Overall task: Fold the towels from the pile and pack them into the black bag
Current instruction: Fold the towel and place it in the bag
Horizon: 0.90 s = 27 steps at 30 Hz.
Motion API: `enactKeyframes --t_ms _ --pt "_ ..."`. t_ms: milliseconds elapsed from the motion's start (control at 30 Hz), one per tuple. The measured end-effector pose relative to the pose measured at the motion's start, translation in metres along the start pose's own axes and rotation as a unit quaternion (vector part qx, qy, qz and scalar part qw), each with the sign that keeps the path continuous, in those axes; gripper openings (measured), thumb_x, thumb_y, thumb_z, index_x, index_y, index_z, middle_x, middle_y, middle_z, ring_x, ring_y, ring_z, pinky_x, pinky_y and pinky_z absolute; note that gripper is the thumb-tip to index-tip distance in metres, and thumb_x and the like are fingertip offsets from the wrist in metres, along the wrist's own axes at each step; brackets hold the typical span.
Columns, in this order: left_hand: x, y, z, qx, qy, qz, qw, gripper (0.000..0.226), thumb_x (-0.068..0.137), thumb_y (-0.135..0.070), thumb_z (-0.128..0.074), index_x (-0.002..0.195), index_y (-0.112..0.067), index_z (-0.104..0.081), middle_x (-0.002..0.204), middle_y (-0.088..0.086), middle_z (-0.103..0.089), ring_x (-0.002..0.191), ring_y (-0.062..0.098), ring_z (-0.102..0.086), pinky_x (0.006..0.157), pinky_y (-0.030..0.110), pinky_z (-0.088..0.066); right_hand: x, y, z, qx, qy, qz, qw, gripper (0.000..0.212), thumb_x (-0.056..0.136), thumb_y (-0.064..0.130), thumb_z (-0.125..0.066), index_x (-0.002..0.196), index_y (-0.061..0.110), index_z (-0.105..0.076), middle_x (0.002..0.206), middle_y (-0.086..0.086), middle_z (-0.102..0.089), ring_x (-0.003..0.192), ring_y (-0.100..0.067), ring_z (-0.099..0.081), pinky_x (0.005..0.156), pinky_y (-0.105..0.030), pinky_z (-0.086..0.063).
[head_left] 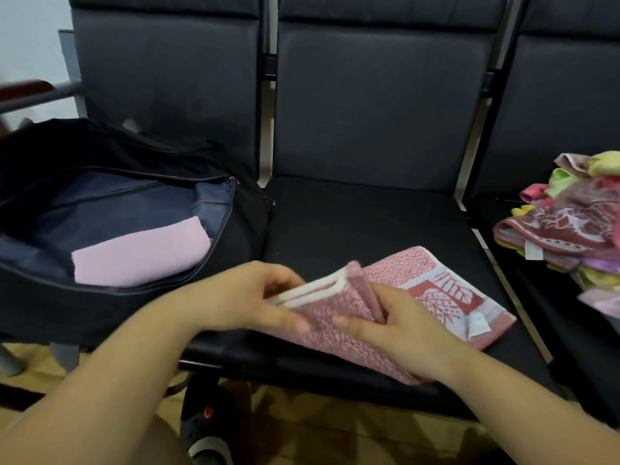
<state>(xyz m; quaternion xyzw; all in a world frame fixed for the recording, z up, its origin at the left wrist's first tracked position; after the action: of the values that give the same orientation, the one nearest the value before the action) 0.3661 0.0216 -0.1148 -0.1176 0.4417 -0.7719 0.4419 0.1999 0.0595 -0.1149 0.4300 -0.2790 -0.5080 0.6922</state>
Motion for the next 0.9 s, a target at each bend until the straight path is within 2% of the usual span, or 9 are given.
enactKeyframes --t_ms 100,267,367,467,533,633,733,833,900 --pt "0.006 0.015 0.016 0.117 0.011 0.045 0.992 0.031 0.065 -0.033 -0.086 0.090 -0.030 -0.069 0.090 -0.014 -0.072 0.085 0.001 -0.065 0.088 0.031 -0.050 -0.006 -0.004 0.032 0.039 -0.051 -0.034 0.997 0.028 0.072 0.042 -0.068 0.095 0.026 -0.067 0.092 0.014 -0.073 0.085 -0.002 -0.068 0.078 -0.017 -0.052" --pt "0.028 -0.003 0.043 -0.029 -0.135 -0.016 0.990 0.058 0.046 -0.071 -0.076 0.077 -0.022 -0.073 0.074 -0.003 -0.070 0.070 0.001 -0.058 0.070 0.015 -0.045 -0.022 -0.014 0.072 0.117 -0.064 -0.066 0.989 0.033 0.069 0.035 -0.065 0.101 0.027 -0.066 0.094 0.010 -0.075 0.088 -0.007 -0.071 0.076 -0.022 -0.052" --pt "0.044 -0.028 0.041 -0.148 -0.216 -0.074 0.962 0.020 0.068 -0.041 -0.076 0.063 -0.022 -0.070 0.058 -0.012 -0.064 0.054 -0.007 -0.053 0.056 0.003 -0.039 -0.032 -0.018 0.094 0.096 -0.087 -0.051 0.990 0.034 0.069 0.036 -0.067 0.102 0.030 -0.066 0.097 0.014 -0.074 0.092 -0.003 -0.069 0.082 -0.021 -0.052" --pt "0.065 -0.043 0.028 -0.182 -0.269 -0.089 0.942 0.013 0.085 -0.017 -0.065 0.072 -0.016 -0.066 0.048 -0.012 -0.054 0.044 -0.001 -0.043 0.047 0.008 -0.035 -0.040 -0.029 0.122 0.016 -0.160 -0.056 0.985 0.024 0.076 0.034 -0.071 0.099 0.038 -0.064 0.094 0.022 -0.072 0.089 0.004 -0.067 0.082 -0.018 -0.052" --pt "0.079 -0.053 0.016 -0.219 -0.274 -0.098 0.931 0.009 0.089 -0.012 -0.060 0.082 -0.015 -0.066 0.055 -0.007 -0.062 0.051 0.000 -0.054 0.054 0.011 -0.044 -0.045 -0.040 0.142 -0.055 -0.215 -0.074 0.972 0.020 0.080 0.034 -0.071 0.099 0.037 -0.065 0.089 0.019 -0.073 0.085 0.005 -0.067 0.079 -0.019 -0.050" --pt "0.099 -0.061 -0.009 -0.238 -0.226 -0.111 0.938 0.027 0.090 -0.011 -0.059 0.109 -0.029 -0.061 0.091 -0.007 -0.073 0.086 0.001 -0.067 0.080 0.015 -0.052 -0.047 -0.063 0.163 -0.128 -0.267 -0.119 0.948 0.026 0.082 0.037 -0.070 0.106 0.028 -0.067 0.094 0.015 -0.070 0.087 -0.003 -0.065 0.082 -0.027 -0.050" --pt "0.113 -0.039 -0.034 -0.150 -0.172 -0.041 0.973 0.052 0.086 -0.023 -0.066 0.132 -0.036 -0.046 0.126 -0.013 -0.056 0.113 0.004 -0.056 0.100 0.025 -0.043 -0.048 -0.102 0.178 -0.189 -0.267 -0.235 0.915 0.045 0.081 0.043 -0.071 0.115 0.018 -0.056 0.105 -0.002 -0.067 0.096 -0.020 -0.062 0.084 -0.033 -0.049" --pt "0.117 -0.013 -0.054 -0.072 -0.145 0.055 0.985 0.063 0.085 -0.033 -0.069 0.141 -0.026 -0.041 0.134 -0.006 -0.048 0.113 0.009 -0.051 0.098 0.026 -0.040 -0.055 -0.126 0.189 -0.256 -0.245 -0.340 0.871 0.071 0.081 0.053 -0.067 0.131 0.009 -0.043 0.116 -0.010 -0.062 0.098 -0.026 -0.064 0.079 -0.033 -0.050" --pt "0.117 -0.008 -0.059 -0.046 -0.137 0.075 0.987 0.065 0.084 -0.036 -0.069 0.141 -0.025 -0.040 0.132 -0.001 -0.051 0.108 0.009 -0.051 0.094 0.024 -0.040 -0.055 -0.131 0.184 -0.191 -0.241 -0.349 0.885 0.072 0.083 0.046 -0.067 0.135 0.007 -0.037 0.109 -0.011 -0.063 0.073 -0.022 -0.067 0.060 -0.029 -0.052"
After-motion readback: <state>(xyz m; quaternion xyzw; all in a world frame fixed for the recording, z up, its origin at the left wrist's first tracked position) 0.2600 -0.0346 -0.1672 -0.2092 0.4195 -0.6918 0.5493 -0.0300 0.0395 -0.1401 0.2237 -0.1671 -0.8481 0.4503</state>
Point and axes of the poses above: each hand's wrist, its own x-axis towards the middle knuckle, its own z-axis out of the back of the hand, y = z × x, the point moved 7 cm from there along x, towards the middle knuckle
